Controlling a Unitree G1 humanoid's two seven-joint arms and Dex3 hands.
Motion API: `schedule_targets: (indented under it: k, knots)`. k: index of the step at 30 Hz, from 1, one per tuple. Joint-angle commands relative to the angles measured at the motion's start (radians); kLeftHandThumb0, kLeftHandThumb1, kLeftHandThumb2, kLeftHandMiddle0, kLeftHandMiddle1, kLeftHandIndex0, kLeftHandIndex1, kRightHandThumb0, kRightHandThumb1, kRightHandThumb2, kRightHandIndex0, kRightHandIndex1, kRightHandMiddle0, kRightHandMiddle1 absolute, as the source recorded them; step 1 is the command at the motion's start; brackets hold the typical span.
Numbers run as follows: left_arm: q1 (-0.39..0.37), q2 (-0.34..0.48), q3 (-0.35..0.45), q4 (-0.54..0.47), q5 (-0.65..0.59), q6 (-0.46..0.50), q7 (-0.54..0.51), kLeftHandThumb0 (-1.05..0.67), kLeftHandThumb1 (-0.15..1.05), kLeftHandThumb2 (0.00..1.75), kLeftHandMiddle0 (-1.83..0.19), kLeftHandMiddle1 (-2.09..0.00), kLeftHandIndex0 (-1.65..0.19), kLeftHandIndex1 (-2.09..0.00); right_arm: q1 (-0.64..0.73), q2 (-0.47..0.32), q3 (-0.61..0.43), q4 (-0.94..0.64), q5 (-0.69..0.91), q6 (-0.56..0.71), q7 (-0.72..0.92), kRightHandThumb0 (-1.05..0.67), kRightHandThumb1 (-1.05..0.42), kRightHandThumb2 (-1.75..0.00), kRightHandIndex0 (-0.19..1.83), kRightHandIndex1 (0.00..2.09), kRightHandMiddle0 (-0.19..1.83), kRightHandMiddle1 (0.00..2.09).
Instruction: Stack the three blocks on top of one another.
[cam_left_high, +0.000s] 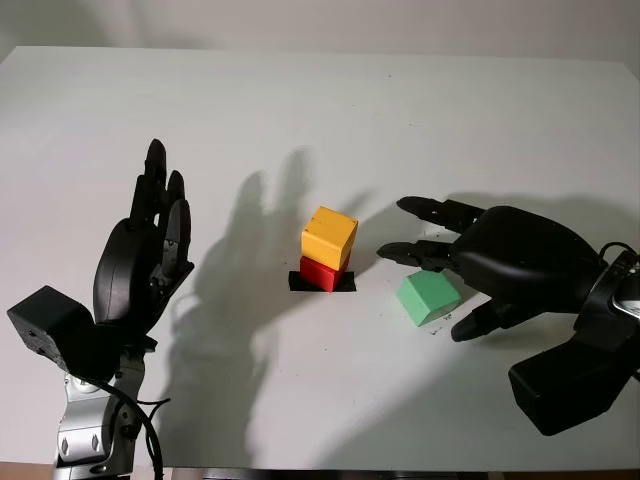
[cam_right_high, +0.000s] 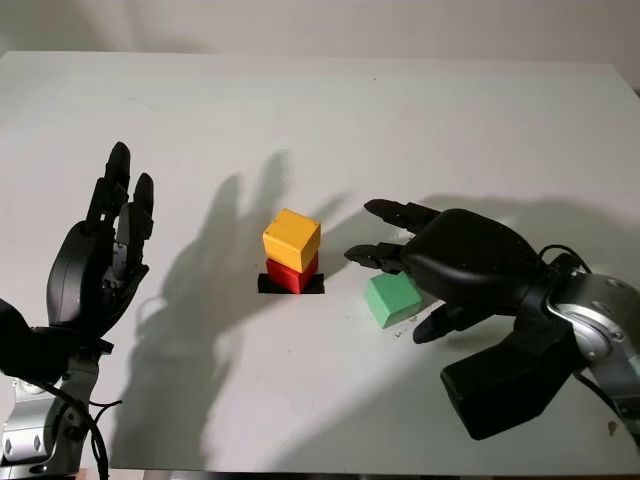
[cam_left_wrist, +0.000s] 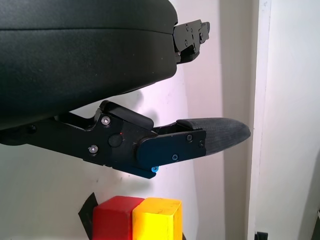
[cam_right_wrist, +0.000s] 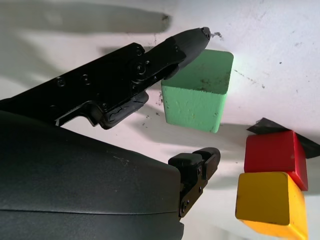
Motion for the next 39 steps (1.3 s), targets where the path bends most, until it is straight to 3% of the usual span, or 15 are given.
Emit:
schedule_targets:
  k: [1, 8, 17, 20, 23, 32, 39]
  knots:
    - [0.013, 0.009, -0.002, -0.016, 0.004, -0.003, -0.003, -0.72, 1.05, 0.49, 0.19, 0.00, 0.19, 0.00, 0.014, 0.005, 0.002, 0.004, -0.011, -0.008, -0.019, -0.57, -0.82, -0.05, 0.09, 0.07, 0.46, 0.08]
    - [0.023, 0.015, -0.003, -0.048, 0.018, 0.046, 0.016, -0.74, 1.05, 0.46, 0.19, 0.00, 0.19, 0.00, 0.017, 0.016, -0.001, 0.015, -0.002, -0.005, -0.039, -0.51, -0.83, -0.06, 0.12, 0.07, 0.56, 0.12]
    - [0.023, 0.004, -0.003, -0.045, 0.032, 0.023, 0.024, -0.72, 1.05, 0.45, 0.19, 0.00, 0.19, 0.00, 0.013, 0.010, -0.009, 0.030, 0.026, -0.026, -0.058, -0.41, -0.90, -0.06, 0.24, 0.09, 0.73, 0.27]
    - [0.022, 0.000, -0.001, -0.034, 0.023, 0.005, 0.017, -0.70, 1.05, 0.44, 0.19, 0.00, 0.19, 0.00, 0.010, 0.008, -0.009, 0.036, 0.039, -0.032, -0.054, -0.37, -0.92, -0.06, 0.28, 0.06, 0.53, 0.83]
    - [0.023, -0.003, -0.002, -0.027, 0.036, -0.016, 0.027, -0.69, 1.05, 0.44, 0.19, 0.00, 0.19, 0.00, 0.004, 0.004, -0.007, 0.044, 0.050, -0.040, -0.048, -0.33, -0.94, -0.06, 0.30, 0.06, 0.47, 1.07]
    - [0.019, -0.015, -0.009, -0.014, 0.063, -0.068, 0.057, -0.67, 1.05, 0.42, 0.19, 0.00, 0.19, 0.00, -0.042, -0.011, -0.006, 0.057, 0.049, -0.031, -0.013, -0.32, -0.96, -0.06, 0.32, 0.06, 0.41, 1.16]
    - [0.018, -0.016, -0.016, 0.001, 0.069, -0.099, 0.052, -0.65, 1.05, 0.43, 0.19, 0.00, 0.19, 0.00, -0.150, -0.009, -0.020, 0.091, 0.180, 0.049, 0.083, -0.29, -0.97, -0.06, 0.35, 0.07, 0.38, 1.18]
